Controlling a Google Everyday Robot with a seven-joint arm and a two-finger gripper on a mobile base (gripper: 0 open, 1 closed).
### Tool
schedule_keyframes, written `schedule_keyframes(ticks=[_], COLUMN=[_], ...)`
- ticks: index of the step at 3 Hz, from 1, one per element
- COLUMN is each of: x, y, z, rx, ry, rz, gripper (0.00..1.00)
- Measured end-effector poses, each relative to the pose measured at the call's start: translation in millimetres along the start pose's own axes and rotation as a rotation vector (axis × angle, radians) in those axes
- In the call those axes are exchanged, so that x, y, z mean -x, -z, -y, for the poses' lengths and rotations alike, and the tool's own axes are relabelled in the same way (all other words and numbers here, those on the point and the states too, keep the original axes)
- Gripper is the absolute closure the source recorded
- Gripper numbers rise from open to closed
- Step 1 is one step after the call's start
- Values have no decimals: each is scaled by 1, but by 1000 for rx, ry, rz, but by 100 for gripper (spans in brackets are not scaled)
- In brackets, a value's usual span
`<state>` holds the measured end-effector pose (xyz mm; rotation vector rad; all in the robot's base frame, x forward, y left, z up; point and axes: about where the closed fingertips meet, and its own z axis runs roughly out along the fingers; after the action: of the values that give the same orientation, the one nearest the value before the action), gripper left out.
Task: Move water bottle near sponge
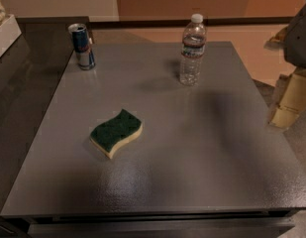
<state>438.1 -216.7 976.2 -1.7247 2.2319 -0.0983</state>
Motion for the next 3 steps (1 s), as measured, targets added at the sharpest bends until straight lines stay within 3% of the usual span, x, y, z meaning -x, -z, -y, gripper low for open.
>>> schedule_keyframes(ticks=[2,3], x=[2,10], y=[-1,-4], z=[7,27], rx=[2,-16], ry=[-14,-43], rz=[22,72], gripper=[0,0])
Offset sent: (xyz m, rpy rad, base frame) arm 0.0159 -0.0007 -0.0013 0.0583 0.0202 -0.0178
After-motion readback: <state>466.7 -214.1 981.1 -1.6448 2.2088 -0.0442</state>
